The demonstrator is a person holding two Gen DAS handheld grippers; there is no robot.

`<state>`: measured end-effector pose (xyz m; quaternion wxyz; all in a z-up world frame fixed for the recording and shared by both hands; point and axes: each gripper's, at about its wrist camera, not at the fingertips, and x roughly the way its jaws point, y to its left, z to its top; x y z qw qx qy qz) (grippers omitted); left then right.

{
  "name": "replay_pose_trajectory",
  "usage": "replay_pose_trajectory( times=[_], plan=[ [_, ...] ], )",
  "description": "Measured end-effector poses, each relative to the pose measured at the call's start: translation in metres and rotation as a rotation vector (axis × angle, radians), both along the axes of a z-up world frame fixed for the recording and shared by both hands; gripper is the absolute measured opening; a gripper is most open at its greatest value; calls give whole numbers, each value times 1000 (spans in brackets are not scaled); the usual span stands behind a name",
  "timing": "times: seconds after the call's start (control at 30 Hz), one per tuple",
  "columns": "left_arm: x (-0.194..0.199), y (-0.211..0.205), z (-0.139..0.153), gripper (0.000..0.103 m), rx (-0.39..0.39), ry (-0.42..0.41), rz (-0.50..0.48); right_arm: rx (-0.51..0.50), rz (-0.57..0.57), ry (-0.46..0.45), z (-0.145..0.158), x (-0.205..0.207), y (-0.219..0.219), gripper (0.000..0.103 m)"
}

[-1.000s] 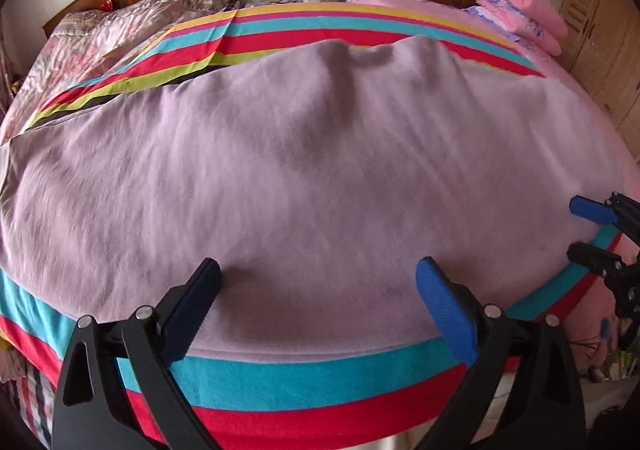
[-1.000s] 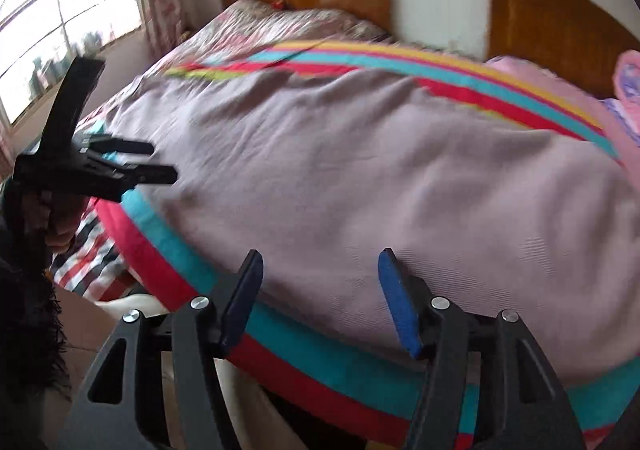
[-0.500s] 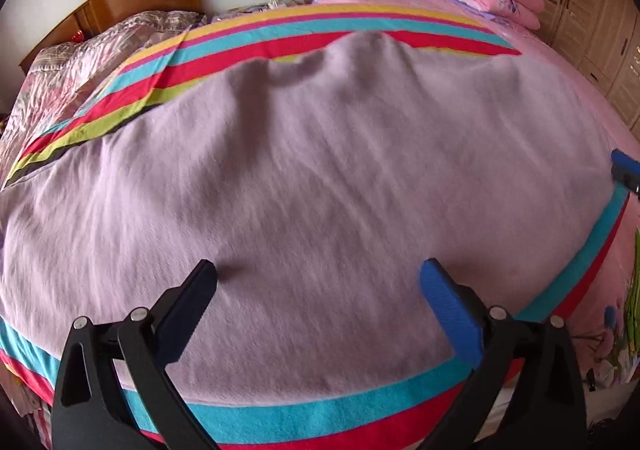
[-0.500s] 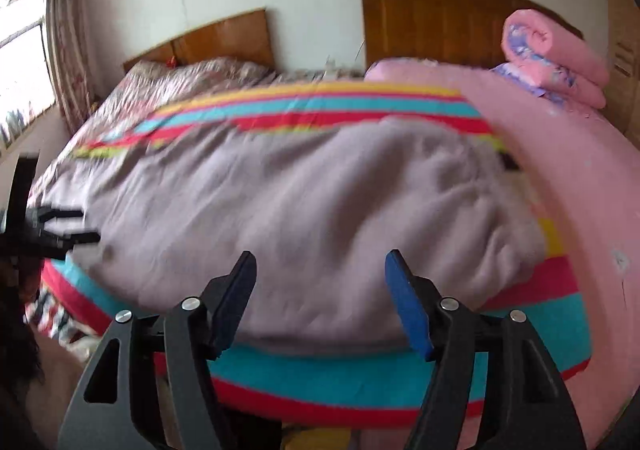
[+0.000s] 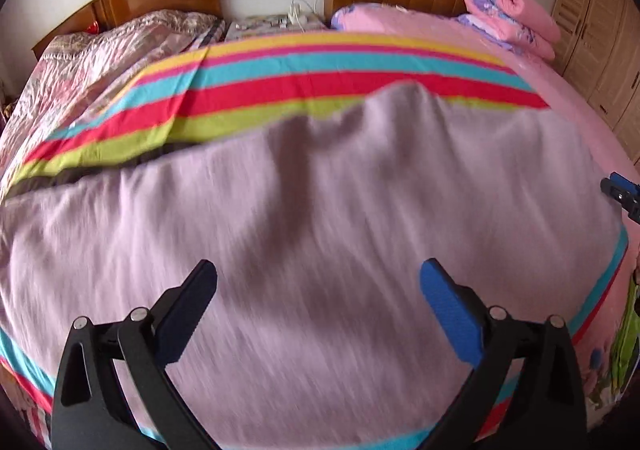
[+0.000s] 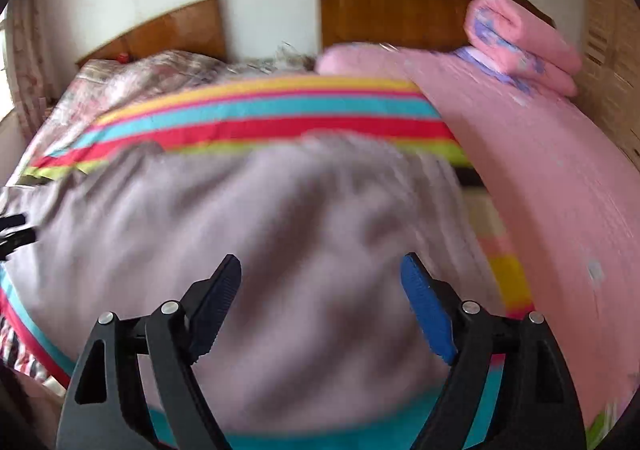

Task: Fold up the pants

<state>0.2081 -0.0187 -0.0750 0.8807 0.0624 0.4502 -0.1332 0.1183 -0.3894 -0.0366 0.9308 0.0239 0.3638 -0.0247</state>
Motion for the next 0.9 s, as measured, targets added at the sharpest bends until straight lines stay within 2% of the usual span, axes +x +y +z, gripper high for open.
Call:
replay_pose_trajectory(
  times=[0.07, 0.17, 0.23, 0.3, 0.4, 0.43, 0.5, 0.53, 0.6, 0.77, 0.9],
  plan=[
    [24, -1, 3, 102, -4, -8, -6, -26, 82, -14, 11, 35, 25, 80],
    [60, -4, 0, 101, -35, 26, 12, -72, 216, -2, 15, 78, 68, 82],
    [70, -11, 4, 101, -111, 37, -37, -99, 260, 22, 10, 101, 86, 82],
    [74, -23, 8, 101, -174, 42, -118, -103, 258, 66, -4, 119, 95, 82],
    [83, -35, 4, 101, -264, 70, -239, -52, 203, 155, -34, 132, 84, 82],
    [92, -36, -4, 101, -270, 93, -244, -21, 180, 175, -44, 134, 76, 82],
    [112, -32, -22, 101, -259, 126, -222, 50, 165, 152, -41, 132, 63, 82],
    [117, -27, -22, 101, -281, 82, -234, 71, 150, 143, -40, 131, 59, 83],
    [129, -22, -23, 101, -309, 105, -212, 110, 137, 146, -43, 131, 51, 83],
    [120, -17, -9, 101, -333, 14, -195, 113, 145, 151, -46, 132, 53, 86],
    [115, -2, -24, 99, -336, 44, -129, 84, 151, 162, -46, 136, 55, 89]
  ],
)
